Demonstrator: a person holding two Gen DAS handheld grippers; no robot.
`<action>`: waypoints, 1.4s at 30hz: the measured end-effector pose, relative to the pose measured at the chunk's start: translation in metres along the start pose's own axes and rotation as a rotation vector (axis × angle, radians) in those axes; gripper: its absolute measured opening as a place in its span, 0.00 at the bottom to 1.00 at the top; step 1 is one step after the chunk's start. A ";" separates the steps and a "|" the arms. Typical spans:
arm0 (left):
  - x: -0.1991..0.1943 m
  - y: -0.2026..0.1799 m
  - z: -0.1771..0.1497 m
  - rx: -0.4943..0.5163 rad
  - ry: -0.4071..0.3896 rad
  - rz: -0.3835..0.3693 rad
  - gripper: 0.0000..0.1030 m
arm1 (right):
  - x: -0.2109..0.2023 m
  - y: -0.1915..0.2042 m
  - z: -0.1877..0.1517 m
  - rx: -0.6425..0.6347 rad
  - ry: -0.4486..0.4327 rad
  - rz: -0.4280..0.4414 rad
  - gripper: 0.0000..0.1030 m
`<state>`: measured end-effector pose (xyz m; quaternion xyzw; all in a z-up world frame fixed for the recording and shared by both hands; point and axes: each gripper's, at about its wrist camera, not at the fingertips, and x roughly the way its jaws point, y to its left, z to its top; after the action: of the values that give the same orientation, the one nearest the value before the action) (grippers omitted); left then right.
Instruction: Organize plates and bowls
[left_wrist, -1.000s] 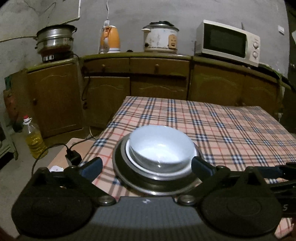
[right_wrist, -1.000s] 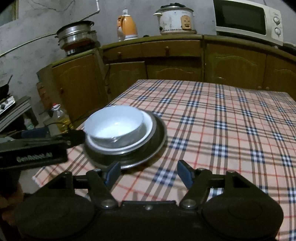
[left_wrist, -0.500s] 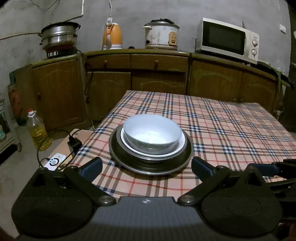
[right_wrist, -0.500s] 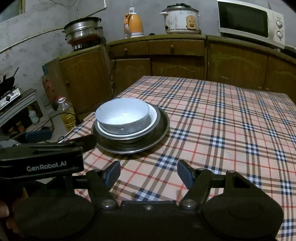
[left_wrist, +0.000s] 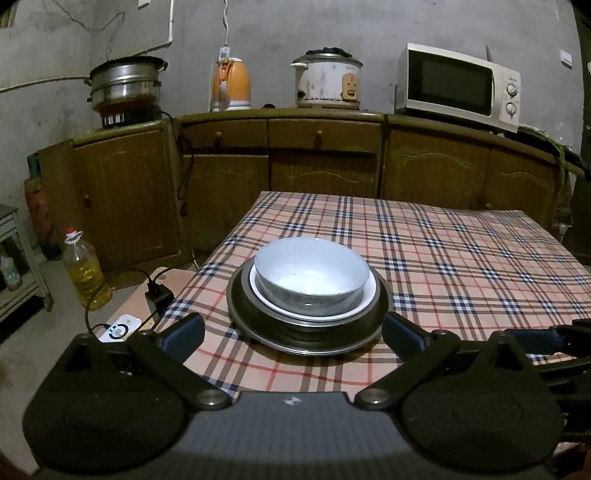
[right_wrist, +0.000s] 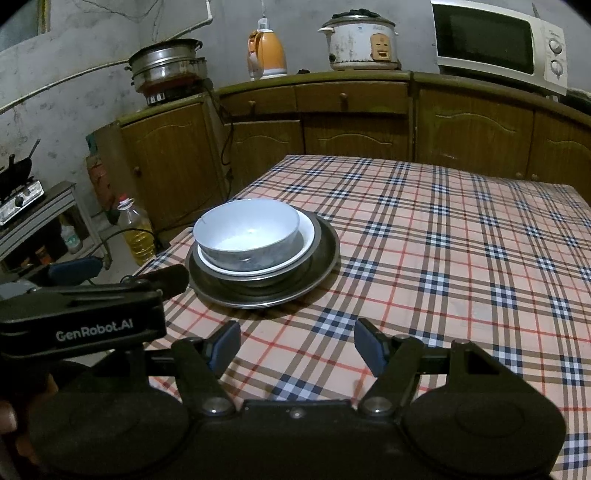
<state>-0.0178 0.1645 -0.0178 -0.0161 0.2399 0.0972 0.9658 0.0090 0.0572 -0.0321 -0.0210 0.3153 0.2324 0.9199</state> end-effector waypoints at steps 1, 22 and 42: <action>0.000 -0.001 0.000 0.005 -0.002 0.001 1.00 | 0.000 0.000 0.000 0.000 0.001 0.000 0.78; -0.004 -0.008 0.003 0.055 -0.034 -0.006 1.00 | 0.000 -0.003 0.000 0.009 0.002 -0.002 0.78; -0.005 -0.014 0.003 0.058 -0.042 -0.020 1.00 | 0.004 -0.007 -0.001 0.018 0.005 0.000 0.78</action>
<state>-0.0178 0.1499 -0.0129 0.0117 0.2223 0.0807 0.9716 0.0140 0.0522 -0.0361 -0.0132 0.3199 0.2292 0.9192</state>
